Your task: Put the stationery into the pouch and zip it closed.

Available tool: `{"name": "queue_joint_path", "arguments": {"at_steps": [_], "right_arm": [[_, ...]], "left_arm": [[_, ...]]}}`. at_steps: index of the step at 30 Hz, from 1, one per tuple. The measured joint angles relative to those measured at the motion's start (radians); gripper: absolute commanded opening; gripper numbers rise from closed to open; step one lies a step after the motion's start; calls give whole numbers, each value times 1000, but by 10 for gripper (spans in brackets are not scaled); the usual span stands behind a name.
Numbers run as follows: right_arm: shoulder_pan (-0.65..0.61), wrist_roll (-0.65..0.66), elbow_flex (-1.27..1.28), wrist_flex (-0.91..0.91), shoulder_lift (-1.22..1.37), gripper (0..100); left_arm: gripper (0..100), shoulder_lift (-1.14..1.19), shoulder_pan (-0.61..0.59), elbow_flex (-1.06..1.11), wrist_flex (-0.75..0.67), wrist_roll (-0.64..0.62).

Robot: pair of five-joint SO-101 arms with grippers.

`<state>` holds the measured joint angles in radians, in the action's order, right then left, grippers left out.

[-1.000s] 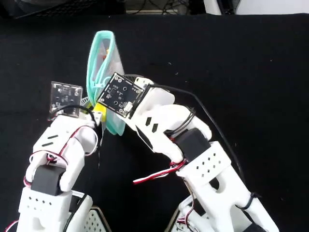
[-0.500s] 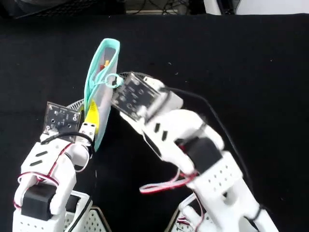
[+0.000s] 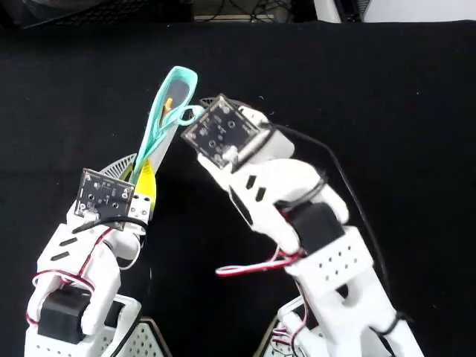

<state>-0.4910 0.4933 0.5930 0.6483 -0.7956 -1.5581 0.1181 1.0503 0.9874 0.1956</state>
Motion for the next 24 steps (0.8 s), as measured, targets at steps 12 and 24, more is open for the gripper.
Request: {"name": "queue_joint_path", "arguments": {"at_steps": [12, 24], "right_arm": [[126, 0, -2, -112, 160, 12], [281, 0, -2, -235, 292, 12]], "left_arm": [[36, -5, 0, 31, -2, 0], [36, -6, 0, 35, -2, 0]]}}
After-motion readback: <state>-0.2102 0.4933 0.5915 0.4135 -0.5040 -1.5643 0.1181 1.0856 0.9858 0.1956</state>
